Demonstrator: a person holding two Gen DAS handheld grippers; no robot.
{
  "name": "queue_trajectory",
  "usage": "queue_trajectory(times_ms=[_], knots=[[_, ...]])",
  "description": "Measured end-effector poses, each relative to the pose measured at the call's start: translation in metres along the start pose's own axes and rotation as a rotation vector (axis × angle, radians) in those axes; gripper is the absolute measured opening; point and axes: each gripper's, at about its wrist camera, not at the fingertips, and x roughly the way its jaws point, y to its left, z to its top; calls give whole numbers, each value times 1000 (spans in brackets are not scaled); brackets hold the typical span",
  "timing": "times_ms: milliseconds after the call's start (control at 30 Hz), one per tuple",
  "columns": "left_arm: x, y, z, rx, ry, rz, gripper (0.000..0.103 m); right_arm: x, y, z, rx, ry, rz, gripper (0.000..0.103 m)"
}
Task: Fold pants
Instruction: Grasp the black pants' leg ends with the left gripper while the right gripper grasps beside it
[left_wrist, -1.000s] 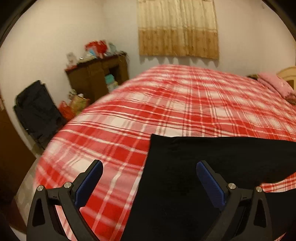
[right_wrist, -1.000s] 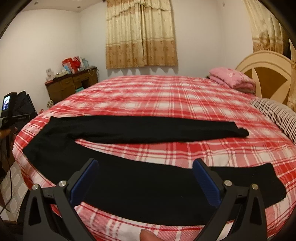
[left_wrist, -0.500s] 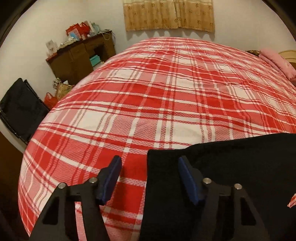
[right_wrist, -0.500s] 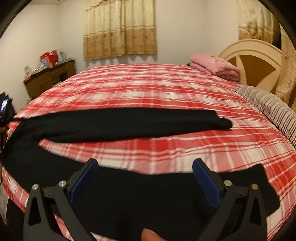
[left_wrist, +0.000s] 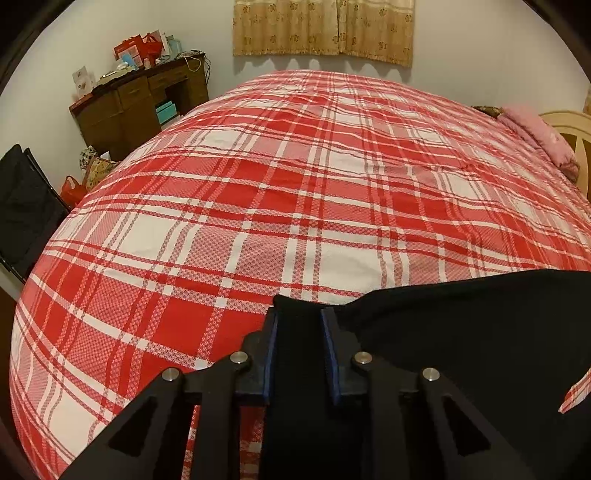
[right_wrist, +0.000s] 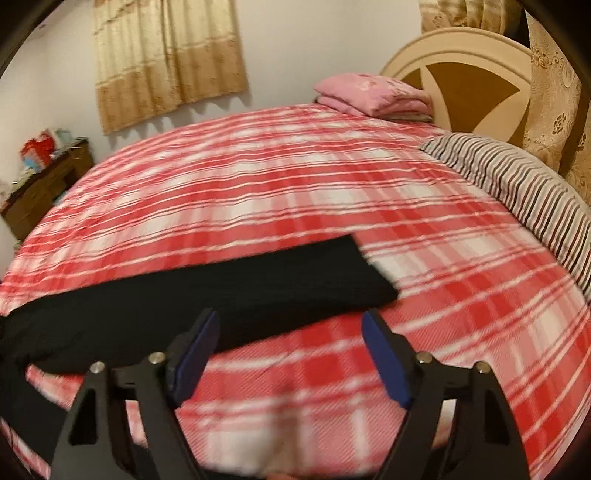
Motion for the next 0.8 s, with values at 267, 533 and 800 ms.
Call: queue_trajectory(times_ms=[267,533,800], knots=[[-5,-6,3,47,-10,30,20,73,-49,48,41,116,-86,71],[6,-6,-1,56,-8,41,21,136,-71,65,43,254,-57,71],[10,-3,7,38,3,10,20,153,-66,58,-32,284,-9,37]])
